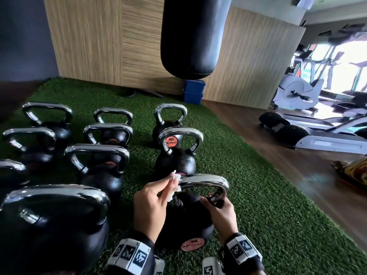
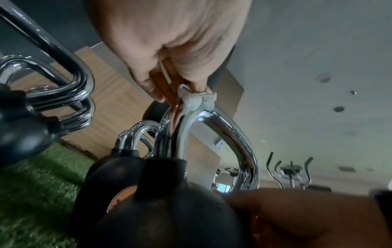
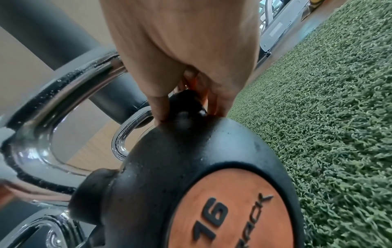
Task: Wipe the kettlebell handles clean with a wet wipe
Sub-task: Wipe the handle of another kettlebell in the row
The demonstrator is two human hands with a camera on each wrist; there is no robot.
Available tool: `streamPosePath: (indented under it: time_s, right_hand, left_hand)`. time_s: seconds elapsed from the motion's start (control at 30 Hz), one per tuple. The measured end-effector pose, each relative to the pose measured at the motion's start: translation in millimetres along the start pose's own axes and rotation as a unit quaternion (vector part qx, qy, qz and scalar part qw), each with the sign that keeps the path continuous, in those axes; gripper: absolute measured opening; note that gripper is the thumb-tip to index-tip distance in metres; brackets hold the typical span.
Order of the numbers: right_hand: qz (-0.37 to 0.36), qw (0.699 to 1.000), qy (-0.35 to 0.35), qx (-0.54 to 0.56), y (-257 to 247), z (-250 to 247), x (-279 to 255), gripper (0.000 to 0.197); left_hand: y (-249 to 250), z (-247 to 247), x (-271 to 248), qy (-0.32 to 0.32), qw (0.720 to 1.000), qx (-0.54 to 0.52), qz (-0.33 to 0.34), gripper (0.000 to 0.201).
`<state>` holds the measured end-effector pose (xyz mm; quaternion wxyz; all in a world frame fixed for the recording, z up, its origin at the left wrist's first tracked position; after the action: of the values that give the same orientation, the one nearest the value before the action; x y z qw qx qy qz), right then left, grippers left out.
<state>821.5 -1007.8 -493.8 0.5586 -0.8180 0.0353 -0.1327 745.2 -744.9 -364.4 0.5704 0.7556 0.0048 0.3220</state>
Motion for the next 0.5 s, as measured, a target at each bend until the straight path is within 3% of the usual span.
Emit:
streamPosePath:
  time_s: [0.17, 0.33, 0.5]
  right_hand:
    - [-0.006, 1.000, 0.002, -0.011, 2.4, -0.8, 1.4, 0.033]
    - [-0.015, 1.000, 0.001, -0.005, 0.1, -1.1, -0.1, 0.030]
    - [-0.025, 1.000, 0.007, -0.003, -3.7, -4.1, 0.1, 0.030]
  left_hand:
    - [0.7, 5.3, -6.2, 0.019, 0.999, -0.026, 0.014, 0.027]
    - [-58.7, -2.5, -21.9, 0.065, 0.984, -0.105, -0.128, 0.021]
    - [-79.4, -0.2, -31.3, 0.073, 0.977, -0.101, -0.172, 0.017]
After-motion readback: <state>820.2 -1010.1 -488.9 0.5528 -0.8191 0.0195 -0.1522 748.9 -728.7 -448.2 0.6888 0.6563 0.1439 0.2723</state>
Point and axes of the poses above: each hand's wrist, its own x-axis towards the middle knuckle, its own z-axis out of the palm, y = z × x, the point moved 10 cm from there along x, towards the middle knuckle, and after that the axes turned 14 degrees about -z, right-handed, at the moved point
